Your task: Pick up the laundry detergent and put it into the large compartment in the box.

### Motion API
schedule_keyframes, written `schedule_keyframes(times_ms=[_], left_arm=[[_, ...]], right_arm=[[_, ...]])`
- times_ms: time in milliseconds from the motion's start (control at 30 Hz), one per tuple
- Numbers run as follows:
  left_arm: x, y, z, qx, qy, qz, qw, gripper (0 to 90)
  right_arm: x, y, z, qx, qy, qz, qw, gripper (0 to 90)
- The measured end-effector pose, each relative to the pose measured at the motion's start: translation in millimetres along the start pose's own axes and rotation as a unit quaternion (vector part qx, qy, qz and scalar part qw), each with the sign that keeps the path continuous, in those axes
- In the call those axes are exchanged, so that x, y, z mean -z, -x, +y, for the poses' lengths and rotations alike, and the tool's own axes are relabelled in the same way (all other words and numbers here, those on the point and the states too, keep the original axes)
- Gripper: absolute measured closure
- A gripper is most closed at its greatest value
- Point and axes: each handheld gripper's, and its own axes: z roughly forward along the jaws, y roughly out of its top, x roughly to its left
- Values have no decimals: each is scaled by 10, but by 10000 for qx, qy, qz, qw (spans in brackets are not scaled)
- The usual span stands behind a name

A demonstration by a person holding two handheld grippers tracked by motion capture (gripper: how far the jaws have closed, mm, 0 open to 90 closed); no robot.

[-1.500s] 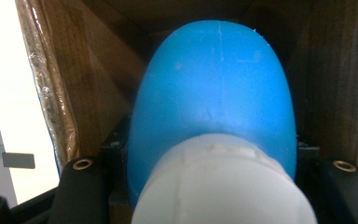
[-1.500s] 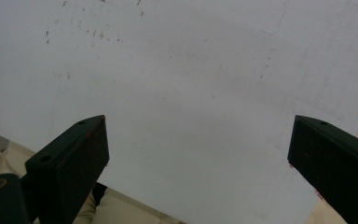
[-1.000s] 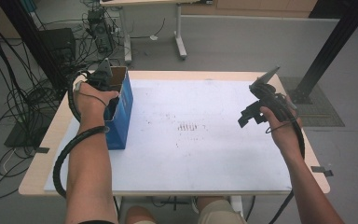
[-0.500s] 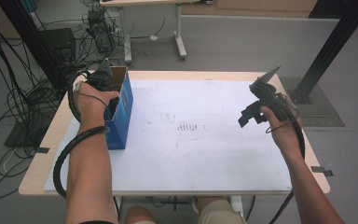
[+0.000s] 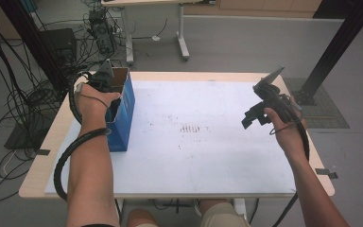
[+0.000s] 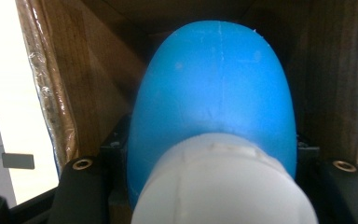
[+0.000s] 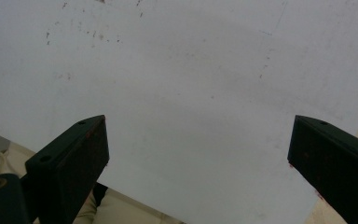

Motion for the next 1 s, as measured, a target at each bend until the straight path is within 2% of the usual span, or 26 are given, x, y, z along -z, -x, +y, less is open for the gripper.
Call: schedule_keyframes(times_ms=[1000], left_arm=[[-1, 10, -13, 2, 27, 16, 10000, 375]], right_arm=[[4, -26, 12, 45, -4, 4, 10000, 50]])
